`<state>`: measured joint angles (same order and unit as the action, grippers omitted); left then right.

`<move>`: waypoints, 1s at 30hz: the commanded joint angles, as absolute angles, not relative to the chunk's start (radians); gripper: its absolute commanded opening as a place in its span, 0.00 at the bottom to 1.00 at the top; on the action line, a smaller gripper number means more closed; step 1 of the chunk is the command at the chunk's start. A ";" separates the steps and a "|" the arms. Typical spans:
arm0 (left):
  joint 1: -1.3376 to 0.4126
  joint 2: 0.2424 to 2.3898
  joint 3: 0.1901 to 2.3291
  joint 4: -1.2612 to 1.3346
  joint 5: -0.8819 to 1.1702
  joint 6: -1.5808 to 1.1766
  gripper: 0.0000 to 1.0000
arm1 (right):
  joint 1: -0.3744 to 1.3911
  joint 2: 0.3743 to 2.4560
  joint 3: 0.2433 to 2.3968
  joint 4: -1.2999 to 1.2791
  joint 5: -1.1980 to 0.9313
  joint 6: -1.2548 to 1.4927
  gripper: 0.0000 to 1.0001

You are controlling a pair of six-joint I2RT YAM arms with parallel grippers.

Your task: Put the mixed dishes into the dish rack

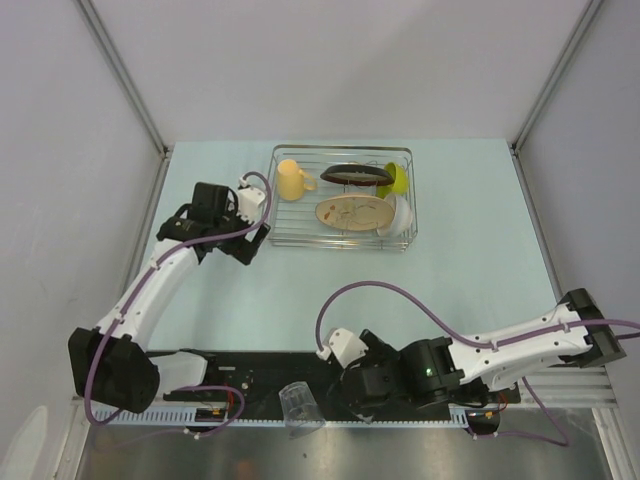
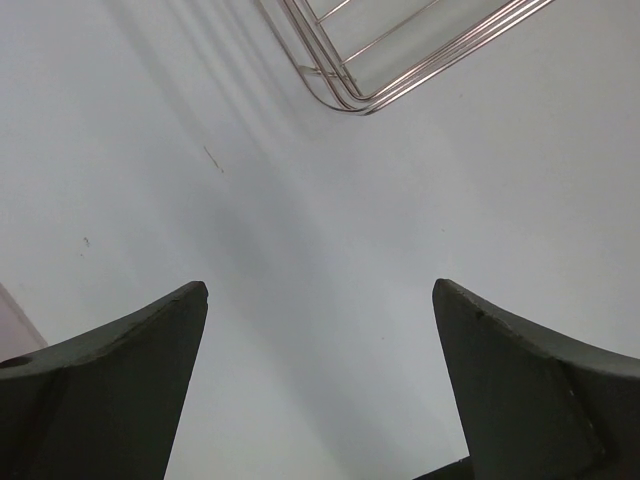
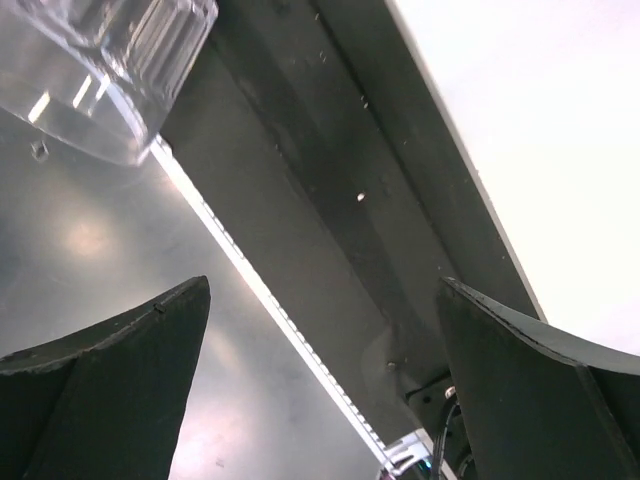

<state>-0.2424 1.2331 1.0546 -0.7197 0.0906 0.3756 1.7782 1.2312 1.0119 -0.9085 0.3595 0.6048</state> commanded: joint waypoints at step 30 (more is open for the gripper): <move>-0.238 1.069 1.138 -0.827 0.018 0.354 1.00 | 1.819 1.522 1.226 -0.664 0.226 0.276 0.97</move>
